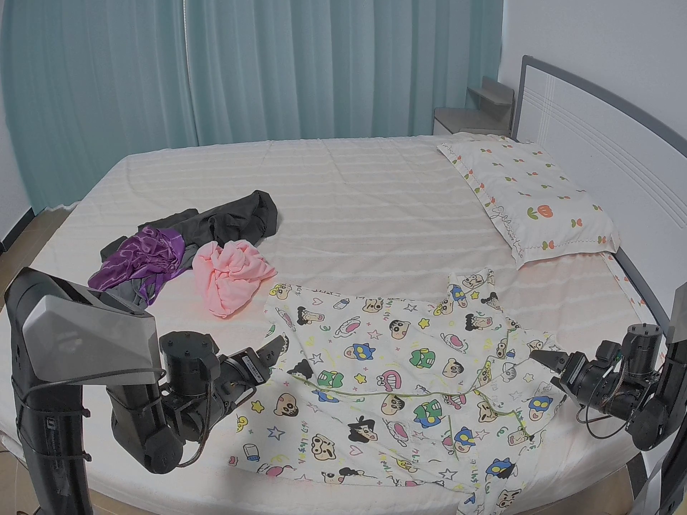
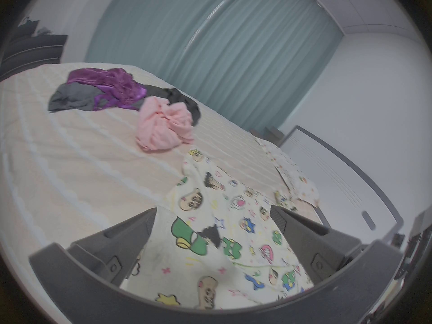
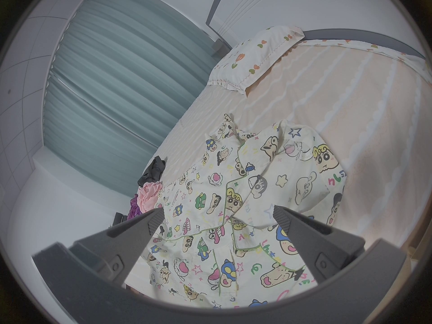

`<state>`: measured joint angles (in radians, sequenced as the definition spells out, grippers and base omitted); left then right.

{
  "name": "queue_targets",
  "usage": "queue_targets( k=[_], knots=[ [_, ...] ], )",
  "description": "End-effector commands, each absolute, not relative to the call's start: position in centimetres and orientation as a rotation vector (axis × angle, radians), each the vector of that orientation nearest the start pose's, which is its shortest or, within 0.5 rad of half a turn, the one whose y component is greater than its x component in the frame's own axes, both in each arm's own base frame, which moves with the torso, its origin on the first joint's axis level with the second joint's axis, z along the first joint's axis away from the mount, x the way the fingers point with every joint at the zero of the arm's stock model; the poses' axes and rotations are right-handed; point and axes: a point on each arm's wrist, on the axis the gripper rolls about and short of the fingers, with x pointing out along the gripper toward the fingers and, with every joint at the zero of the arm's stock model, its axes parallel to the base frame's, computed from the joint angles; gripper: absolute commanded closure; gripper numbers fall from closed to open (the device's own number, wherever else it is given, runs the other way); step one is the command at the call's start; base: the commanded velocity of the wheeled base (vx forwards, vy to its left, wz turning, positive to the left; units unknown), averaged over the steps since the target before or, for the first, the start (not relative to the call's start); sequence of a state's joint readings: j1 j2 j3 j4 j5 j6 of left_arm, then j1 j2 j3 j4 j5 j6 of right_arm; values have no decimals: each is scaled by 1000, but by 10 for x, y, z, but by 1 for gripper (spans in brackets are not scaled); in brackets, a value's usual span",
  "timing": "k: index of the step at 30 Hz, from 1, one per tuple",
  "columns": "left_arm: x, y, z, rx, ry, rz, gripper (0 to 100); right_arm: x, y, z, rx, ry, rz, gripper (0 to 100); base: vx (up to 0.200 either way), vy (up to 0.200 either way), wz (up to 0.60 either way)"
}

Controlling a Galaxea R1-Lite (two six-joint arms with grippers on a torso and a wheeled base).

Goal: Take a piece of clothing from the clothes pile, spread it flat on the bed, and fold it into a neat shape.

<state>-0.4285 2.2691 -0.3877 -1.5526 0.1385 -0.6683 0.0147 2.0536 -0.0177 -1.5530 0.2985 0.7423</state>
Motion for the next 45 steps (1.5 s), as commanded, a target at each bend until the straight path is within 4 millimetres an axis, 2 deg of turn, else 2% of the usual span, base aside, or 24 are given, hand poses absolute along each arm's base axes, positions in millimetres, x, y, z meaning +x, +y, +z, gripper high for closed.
queue_targets(
  k=[1,6,10,12,14,17,25,27,29,31,34,35,36,39,41,45],
  knots=[
    [290,-120,18,-508,354,-257,0,215,10,29,789,572,118,0,0,0,0],
    [304,-113,10,-440,344,-279,0,215,10,29,789,572,118,0,0,0,0],
    [321,-98,0,-428,326,-225,0,215,10,31,790,566,120,0,0,0,0],
    [325,-91,-1,-434,318,-203,0,215,10,31,790,566,120,0,0,0,0],
    [320,-87,-1,-454,335,-196,0,215,10,31,790,566,120,0,0,0,0],
    [306,-85,-2,-496,394,-211,0,214,10,31,788,564,121,0,0,0,0],
    [225,-70,20,-601,650,-455,0,214,9,34,784,548,123,0,0,0,0],
    [216,-69,24,-604,668,-480,0,214,10,34,782,549,127,0,0,0,0],
    [214,-70,23,-605,679,-481,0,214,10,34,782,552,125,0,0,0,0],
    [220,-71,19,-605,680,-479,0,214,10,33,782,553,125,0,0,0,0],
    [245,-74,5,-608,663,-465,0,214,10,33,782,554,126,0,0,0,0],
    [246,-74,4,-607,659,-465,0,214,10,33,782,554,126,0,0,0,0],
    [262,-69,-3,-613,631,-436,0,214,10,33,782,554,126,0,0,0,0],
    [287,-64,-13,-619,593,-415,0,214,10,33,782,554,126,0,0,0,0],
    [299,-62,-20,-621,601,-405,0,214,11,33,782,555,129,0,0,0,0],
    [309,-61,-31,-571,643,-394,0,214,12,33,781,557,133,0,0,0,0]
  ],
)
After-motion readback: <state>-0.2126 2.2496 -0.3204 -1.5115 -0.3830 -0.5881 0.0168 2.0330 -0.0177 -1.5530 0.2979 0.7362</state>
